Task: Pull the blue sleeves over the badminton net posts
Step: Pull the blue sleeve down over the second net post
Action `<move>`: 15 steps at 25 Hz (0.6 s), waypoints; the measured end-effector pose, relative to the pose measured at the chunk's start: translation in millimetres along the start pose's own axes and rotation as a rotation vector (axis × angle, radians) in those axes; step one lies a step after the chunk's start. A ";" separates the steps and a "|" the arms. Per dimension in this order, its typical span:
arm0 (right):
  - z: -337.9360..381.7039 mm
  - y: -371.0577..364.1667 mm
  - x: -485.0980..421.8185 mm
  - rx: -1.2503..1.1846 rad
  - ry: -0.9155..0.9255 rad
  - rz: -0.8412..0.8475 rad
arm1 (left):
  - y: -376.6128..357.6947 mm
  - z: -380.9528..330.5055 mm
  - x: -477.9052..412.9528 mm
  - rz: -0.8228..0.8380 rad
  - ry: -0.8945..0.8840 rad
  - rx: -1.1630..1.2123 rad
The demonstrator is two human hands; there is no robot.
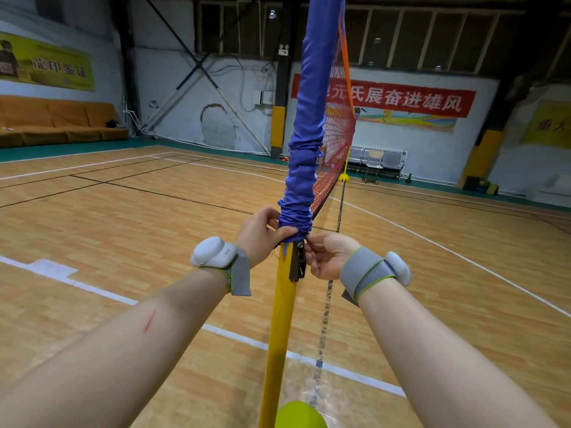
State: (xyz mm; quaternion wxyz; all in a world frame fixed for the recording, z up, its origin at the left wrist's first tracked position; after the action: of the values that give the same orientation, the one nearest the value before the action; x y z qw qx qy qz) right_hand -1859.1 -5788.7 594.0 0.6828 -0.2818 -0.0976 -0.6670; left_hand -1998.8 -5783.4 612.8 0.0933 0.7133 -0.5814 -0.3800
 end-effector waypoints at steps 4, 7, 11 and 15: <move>2.1 1.5 6.2 -0.027 0.002 -0.003 | -4.6 8.9 3.3 0.033 0.038 0.050; 2.7 2.9 10.5 -0.029 0.008 -0.001 | -3.8 12.1 8.4 0.021 0.012 -0.011; -0.5 4.0 11.5 -0.036 0.011 0.005 | -8.0 10.3 14.5 0.099 0.000 -0.141; -2.8 5.0 9.1 -0.027 0.030 0.016 | -11.1 6.1 20.0 0.210 0.091 -0.026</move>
State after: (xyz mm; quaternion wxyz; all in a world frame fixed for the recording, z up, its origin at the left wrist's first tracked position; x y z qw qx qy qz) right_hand -1854.2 -5798.1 595.0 0.6857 -0.2819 -0.0761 -0.6668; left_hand -1993.6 -5796.1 593.5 0.1683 0.6637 -0.6432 -0.3427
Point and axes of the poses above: each hand's wrist, its own x-axis away from the middle knuckle, its own y-axis out of the back of the hand, z = x × y, the point moved 4 cm from there along -x, towards the middle knuckle, and after that the axes turned 7 degrees about -x, right-handed, at the moved point
